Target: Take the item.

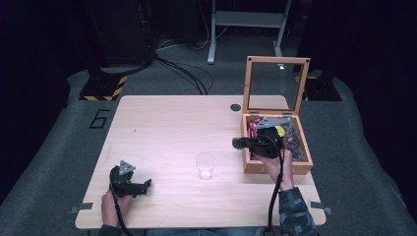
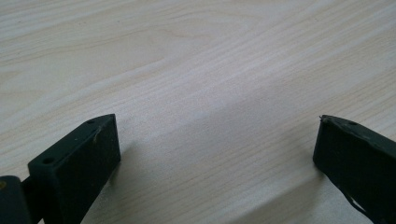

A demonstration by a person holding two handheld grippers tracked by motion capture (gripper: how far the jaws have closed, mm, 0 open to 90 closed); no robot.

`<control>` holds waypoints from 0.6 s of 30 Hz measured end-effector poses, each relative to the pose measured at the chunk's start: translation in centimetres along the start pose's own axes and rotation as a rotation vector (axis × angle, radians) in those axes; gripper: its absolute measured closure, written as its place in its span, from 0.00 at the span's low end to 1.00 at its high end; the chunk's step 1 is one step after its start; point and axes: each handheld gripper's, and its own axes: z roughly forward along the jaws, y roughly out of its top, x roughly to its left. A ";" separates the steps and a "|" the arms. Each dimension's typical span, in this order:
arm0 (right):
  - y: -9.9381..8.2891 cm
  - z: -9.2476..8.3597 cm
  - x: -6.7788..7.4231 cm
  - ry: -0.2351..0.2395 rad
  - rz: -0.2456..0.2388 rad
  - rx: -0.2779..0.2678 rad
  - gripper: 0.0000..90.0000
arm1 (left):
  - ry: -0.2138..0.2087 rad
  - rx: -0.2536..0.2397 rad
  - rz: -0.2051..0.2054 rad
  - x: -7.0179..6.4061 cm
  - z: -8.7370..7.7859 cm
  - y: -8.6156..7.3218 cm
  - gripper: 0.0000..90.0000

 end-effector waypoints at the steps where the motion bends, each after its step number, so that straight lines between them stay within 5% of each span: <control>1: 0.0 0.0 0.0 0.000 0.000 0.000 0.93 | -0.003 0.003 0.004 0.0 0.0 0.0 0.00; 18: 1.2 1.8 2.7 0.081 -0.064 0.039 0.93 | 0.000 -0.003 -0.003 0.0 0.0 0.0 0.00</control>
